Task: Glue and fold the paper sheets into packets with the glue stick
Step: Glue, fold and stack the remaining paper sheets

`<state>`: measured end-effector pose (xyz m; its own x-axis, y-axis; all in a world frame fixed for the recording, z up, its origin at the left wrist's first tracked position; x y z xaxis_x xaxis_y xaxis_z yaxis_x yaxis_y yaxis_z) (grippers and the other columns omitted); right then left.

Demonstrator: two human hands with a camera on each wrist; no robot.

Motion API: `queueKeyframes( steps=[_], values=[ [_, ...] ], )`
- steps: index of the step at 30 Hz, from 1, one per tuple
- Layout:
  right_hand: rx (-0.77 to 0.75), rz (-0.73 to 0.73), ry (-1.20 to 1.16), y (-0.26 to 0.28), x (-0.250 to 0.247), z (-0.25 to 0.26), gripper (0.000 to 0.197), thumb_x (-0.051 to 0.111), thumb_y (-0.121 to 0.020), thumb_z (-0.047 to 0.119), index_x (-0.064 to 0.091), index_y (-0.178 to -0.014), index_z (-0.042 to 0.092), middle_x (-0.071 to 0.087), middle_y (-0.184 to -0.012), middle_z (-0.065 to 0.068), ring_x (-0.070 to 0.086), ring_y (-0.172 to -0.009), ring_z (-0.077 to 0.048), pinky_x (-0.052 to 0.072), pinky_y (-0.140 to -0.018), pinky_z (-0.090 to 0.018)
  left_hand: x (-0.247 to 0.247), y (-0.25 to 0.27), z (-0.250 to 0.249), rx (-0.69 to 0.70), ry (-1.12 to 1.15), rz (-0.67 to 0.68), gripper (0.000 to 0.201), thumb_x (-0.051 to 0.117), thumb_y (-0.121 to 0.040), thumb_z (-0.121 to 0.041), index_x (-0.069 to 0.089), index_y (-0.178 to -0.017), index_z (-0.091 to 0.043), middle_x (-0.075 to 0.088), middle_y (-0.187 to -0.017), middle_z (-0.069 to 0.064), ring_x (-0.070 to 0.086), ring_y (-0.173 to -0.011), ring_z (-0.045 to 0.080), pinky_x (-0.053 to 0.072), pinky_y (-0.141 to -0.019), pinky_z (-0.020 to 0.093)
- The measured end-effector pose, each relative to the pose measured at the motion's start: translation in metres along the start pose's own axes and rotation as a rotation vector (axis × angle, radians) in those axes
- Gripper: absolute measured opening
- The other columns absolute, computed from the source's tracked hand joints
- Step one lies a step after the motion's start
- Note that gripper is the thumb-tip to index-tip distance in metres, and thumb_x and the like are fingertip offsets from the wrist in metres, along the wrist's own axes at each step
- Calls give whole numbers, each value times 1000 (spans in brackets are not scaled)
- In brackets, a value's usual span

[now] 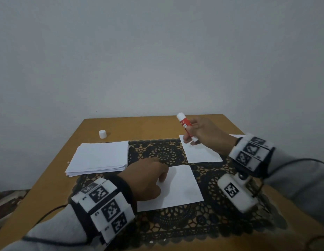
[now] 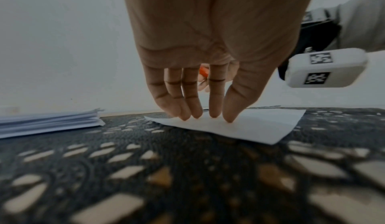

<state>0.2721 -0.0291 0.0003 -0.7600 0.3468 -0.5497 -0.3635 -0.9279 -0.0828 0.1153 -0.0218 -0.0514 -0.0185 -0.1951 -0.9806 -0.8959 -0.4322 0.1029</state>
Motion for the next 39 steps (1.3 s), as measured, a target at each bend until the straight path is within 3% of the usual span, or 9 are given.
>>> queueKeyframes(
  steps=[4, 7, 13, 20, 24, 27, 29, 35, 39],
  values=[
    [0, -56, 38, -48, 12, -6, 16, 60, -93, 12, 54, -108, 10, 65, -104, -11, 65, -96, -25, 53, -89, -42, 1, -1, 0, 16, -5, 8, 20, 59, -83, -15, 56, -102, -20, 48, -109, -2, 43, -93, 14, 39, -73, 26],
    [-34, -105, 229, -78, 16, -7, 19, 69, -87, 21, 56, -98, 11, 61, -93, -3, 60, -85, -21, 48, -74, -31, 1, -1, -1, 36, -12, 8, 21, 58, -84, -14, 55, -104, -18, 47, -110, 0, 43, -95, 15, 33, -71, 26],
    [-31, -111, 442, -113, 28, -22, 36, 78, -78, 28, 66, -109, 14, 65, -101, -1, 59, -92, -19, 40, -79, -28, 3, -2, -2, 47, -29, 23, 26, 59, -86, -19, 50, -111, -18, 45, -115, 4, 43, -102, 20, 35, -75, 29],
    [-10, -90, 525, -118, 34, -28, 34, 80, -76, 29, 64, -104, 16, 64, -99, 0, 59, -90, -19, 37, -75, -27, 3, -3, -2, 54, -44, 15, 27, 59, -88, -21, 50, -113, -19, 45, -116, 4, 44, -105, 21, 38, -79, 29],
    [21, -77, 510, -108, 22, -19, 40, 80, -76, 30, 65, -109, 12, 63, -103, -1, 57, -92, -18, 40, -74, -28, 4, -2, -2, 64, -23, 16, 22, 59, -87, -20, 52, -108, -18, 46, -113, 2, 44, -100, 18, 39, -78, 28],
    [34, -83, 536, -88, -14, -11, 31, 79, -79, 23, 66, -104, 9, 62, -100, -2, 57, -93, -18, 41, -75, -26, 4, -3, 0, 57, -10, 16, 20, 60, -86, -20, 52, -104, -20, 42, -105, -3, 40, -93, 14, 37, -76, 26],
    [50, -62, 672, -71, -44, -19, 22, 77, -81, 19, 68, -97, 5, 66, -97, -6, 57, -85, -16, 40, -66, -24, 4, -4, 1, 49, -2, 12, 19, 60, -86, -20, 52, -103, -21, 39, -100, -6, 38, -91, 13, 35, -76, 25],
    [358, -91, 892, 7, -142, -93, 27, 72, -86, 21, 66, -90, -6, 69, -100, -23, 61, -73, -26, 44, -53, -25, 4, -4, 3, 36, -3, 20, 18, 60, -87, -21, 53, -104, -22, 39, -99, -7, 38, -89, 12, 31, -73, 22],
    [311, 36, 952, 42, -138, -114, 40, 70, -86, 38, 63, -115, 10, 62, -122, -10, 58, -94, -19, 43, -75, -25, 4, -4, 4, 16, 5, 25, 17, 61, -86, -22, 55, -102, -22, 42, -99, -8, 40, -89, 11, 31, -73, 21]
  ],
)
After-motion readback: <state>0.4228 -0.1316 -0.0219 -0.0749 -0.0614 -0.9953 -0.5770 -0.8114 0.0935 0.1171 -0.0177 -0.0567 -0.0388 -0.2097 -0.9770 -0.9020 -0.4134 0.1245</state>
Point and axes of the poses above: each hand's wrist, its own y-axis away from the middle knuckle, its own x-axis out of the palm, z = x × y, the point moved 9 cm from there along -y, towards the middle knuckle
